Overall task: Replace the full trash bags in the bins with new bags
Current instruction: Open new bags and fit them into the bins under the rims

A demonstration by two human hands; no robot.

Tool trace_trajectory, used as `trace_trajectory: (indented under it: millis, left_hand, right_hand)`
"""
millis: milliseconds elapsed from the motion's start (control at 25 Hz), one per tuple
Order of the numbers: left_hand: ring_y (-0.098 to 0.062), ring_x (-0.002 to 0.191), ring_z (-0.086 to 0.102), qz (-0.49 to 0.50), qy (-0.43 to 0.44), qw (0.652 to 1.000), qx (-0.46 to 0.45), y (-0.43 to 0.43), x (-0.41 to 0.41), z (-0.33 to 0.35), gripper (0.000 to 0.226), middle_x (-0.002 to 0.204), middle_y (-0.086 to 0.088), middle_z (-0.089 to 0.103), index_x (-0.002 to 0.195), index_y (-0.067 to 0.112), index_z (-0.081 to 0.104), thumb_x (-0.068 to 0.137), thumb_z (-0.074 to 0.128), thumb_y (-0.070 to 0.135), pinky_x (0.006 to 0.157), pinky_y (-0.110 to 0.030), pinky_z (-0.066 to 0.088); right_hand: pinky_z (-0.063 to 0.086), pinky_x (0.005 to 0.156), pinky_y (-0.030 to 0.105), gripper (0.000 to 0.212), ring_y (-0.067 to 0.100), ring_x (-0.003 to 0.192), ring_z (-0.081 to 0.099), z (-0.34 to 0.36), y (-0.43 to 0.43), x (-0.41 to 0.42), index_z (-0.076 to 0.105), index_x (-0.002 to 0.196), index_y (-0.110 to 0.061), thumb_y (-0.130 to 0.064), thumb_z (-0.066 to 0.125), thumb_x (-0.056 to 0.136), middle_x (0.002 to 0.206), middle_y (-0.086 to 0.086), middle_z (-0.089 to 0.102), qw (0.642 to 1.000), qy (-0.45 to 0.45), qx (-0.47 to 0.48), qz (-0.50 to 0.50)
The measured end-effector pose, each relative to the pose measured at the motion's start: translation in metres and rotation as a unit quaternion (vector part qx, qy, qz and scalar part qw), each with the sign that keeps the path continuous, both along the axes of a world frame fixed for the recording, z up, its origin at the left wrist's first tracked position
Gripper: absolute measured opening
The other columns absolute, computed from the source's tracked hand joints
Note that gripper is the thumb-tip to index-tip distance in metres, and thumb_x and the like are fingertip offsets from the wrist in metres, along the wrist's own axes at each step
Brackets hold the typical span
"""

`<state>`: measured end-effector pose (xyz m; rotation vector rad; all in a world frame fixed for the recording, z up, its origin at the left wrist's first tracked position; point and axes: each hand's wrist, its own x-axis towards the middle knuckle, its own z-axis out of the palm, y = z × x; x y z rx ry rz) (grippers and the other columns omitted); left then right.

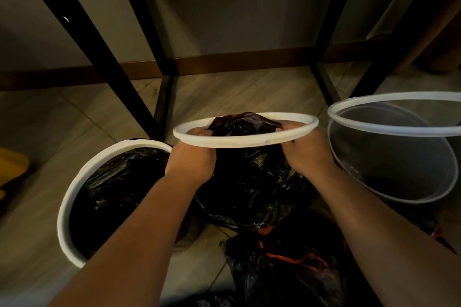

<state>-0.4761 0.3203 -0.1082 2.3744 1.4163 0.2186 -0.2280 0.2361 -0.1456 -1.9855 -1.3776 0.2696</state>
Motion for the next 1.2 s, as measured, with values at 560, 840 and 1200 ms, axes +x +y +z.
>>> trace_trajectory:
  millis: [560, 840, 1200]
  left_hand:
    - [-0.020, 0.107, 0.069, 0.015, -0.098, 0.994, -0.040, 0.061, 0.015, -0.002, 0.027, 0.118, -0.002, 0.076, 0.126, 0.028, 0.075, 0.109, 0.054, 0.025, 0.094, -0.029, 0.053]
    - [-0.007, 0.088, 0.065, 0.035, -0.154, 0.986, -0.058, 0.074, 0.017, -0.006, 0.014, 0.098, 0.009, 0.071, 0.105, 0.037, 0.074, 0.102, 0.066, 0.026, 0.076, -0.021, 0.047]
    - [0.001, 0.076, 0.067, 0.039, -0.130, 0.985, -0.103, 0.087, 0.005, -0.012, 0.015, 0.087, 0.023, 0.072, 0.101, 0.036, 0.082, 0.100, 0.070, 0.028, 0.060, -0.004, 0.044]
  right_hand:
    - [0.058, 0.076, 0.028, 0.001, 0.007, 0.080, 0.077, 0.013, 0.062, 0.030, 0.084, 0.089, -0.035, -0.035, 0.084, 0.088, 0.086, -0.009, 0.081, 0.955, 0.276, -0.090, 0.055]
    - [0.061, 0.088, 0.029, 0.027, 0.006, 0.092, 0.078, 0.014, 0.068, 0.034, 0.084, 0.093, -0.039, -0.052, 0.091, 0.070, 0.094, -0.009, 0.082, 0.945, 0.297, -0.074, 0.118]
    - [0.057, 0.074, 0.024, 0.016, 0.003, 0.082, 0.073, 0.020, 0.085, 0.039, 0.084, 0.072, -0.035, -0.024, 0.088, 0.083, 0.080, -0.013, 0.079, 0.963, 0.220, -0.135, 0.078]
